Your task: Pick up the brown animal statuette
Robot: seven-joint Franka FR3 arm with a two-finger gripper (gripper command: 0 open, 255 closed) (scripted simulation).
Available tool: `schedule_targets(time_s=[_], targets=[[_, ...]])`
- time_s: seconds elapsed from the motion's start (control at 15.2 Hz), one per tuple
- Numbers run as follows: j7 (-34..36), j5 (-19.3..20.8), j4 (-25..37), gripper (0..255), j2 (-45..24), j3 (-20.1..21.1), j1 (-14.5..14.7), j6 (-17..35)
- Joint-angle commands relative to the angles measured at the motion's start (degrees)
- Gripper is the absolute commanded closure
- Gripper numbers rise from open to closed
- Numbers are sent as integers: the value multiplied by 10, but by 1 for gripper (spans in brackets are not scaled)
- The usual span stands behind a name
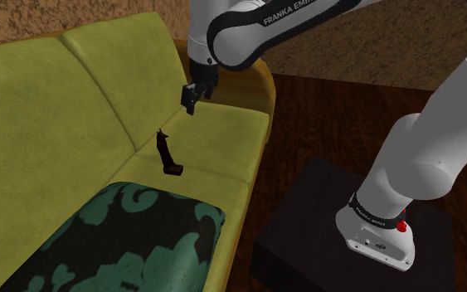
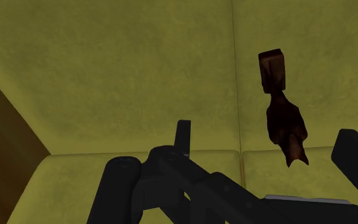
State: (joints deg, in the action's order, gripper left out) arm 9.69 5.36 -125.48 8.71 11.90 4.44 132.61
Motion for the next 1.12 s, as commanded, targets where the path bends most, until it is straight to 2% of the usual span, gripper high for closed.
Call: schedule_targets(time_s=[0.0, 0.59, 1.06], targets=[[18, 14, 27, 0, -42, 10, 3, 15], [89, 93, 172, 0, -230, 28, 37, 57], [105, 112, 160, 0, -258, 21, 43, 95]])
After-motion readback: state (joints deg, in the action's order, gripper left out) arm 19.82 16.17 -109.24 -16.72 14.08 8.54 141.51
